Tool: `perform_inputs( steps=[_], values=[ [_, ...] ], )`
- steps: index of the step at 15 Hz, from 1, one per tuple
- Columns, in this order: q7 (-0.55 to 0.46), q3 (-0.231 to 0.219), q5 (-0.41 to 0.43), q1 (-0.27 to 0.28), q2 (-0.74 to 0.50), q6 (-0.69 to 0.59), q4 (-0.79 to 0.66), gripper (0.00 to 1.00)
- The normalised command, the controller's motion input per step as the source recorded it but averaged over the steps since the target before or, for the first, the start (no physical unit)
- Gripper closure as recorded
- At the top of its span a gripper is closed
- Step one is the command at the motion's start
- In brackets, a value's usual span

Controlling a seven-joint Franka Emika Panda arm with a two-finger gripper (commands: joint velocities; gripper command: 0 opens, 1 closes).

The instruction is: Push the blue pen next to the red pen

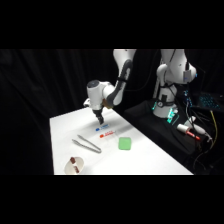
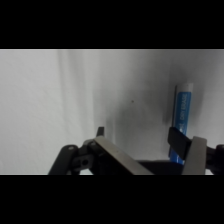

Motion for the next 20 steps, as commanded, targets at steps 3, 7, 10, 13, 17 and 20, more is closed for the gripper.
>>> perform_inputs(
  steps=[3,7,10,13,17,20],
  values=[
    [-0.20,-0.053,0.078,0.001,0.15,0.22,0.07,0.00],
    [-0.20,-0.030,0.103,0.028,0.07,0.19,0.03,0.00],
    [-0.15,-0.014,0.105,0.102,-0.03,0.14,-0.05,0.00],
    [-0.07,0.003,0.097,0.179,-0.11,0.10,-0.13,0.00],
    [0.01,0.030,0.081,0.208,-0.11,0.09,-0.17,0.00],
    [0.06,0.021,0.057,0.200,-0.12,0.05,-0.15,0.00]
  ],
)
